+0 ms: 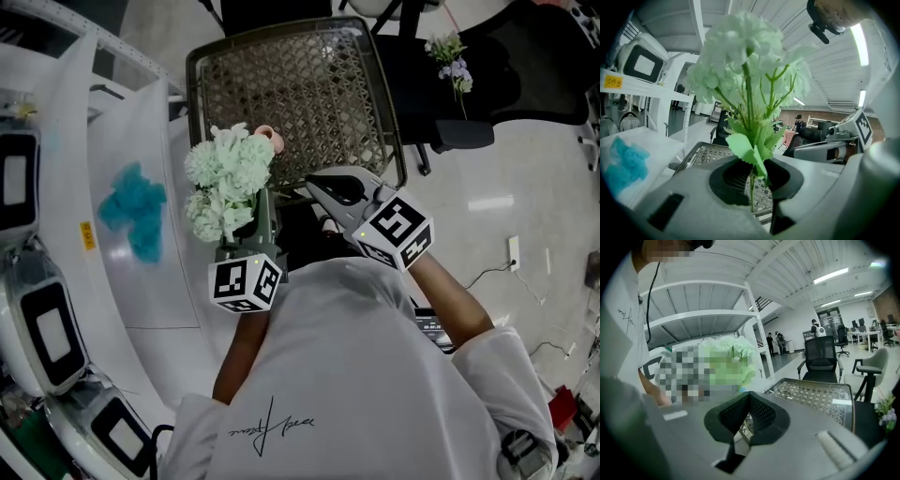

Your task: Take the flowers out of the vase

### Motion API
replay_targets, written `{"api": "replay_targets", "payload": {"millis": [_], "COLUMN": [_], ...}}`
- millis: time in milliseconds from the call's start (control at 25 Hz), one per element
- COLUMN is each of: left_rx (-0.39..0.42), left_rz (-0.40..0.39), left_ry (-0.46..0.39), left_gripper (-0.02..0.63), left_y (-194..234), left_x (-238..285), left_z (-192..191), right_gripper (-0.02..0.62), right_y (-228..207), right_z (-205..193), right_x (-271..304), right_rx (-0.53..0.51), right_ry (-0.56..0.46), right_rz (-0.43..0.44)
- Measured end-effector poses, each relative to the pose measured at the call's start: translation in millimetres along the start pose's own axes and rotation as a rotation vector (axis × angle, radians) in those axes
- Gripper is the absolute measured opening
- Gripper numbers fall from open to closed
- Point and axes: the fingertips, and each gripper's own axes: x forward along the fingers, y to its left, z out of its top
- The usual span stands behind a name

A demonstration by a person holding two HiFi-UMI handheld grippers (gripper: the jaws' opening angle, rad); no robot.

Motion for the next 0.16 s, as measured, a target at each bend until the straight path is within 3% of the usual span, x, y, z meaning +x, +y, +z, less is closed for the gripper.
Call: {"api": "replay_targets", "payload": {"millis": [160], "left_rx": [-0.005], "left_rz": [-0.006], "left_ry": [-0.008], "left_gripper": [0.069], "left_y": [-5.1], "left_x": [1.8], "left_z": [3.1], "right_gripper": [0.005], "right_y": [-7.3], "right_z": [5.1], "right_x": [-6.1], "right_rx": [0.011], "right_ry": [-0.021], "right_rz": [-0.017]}}
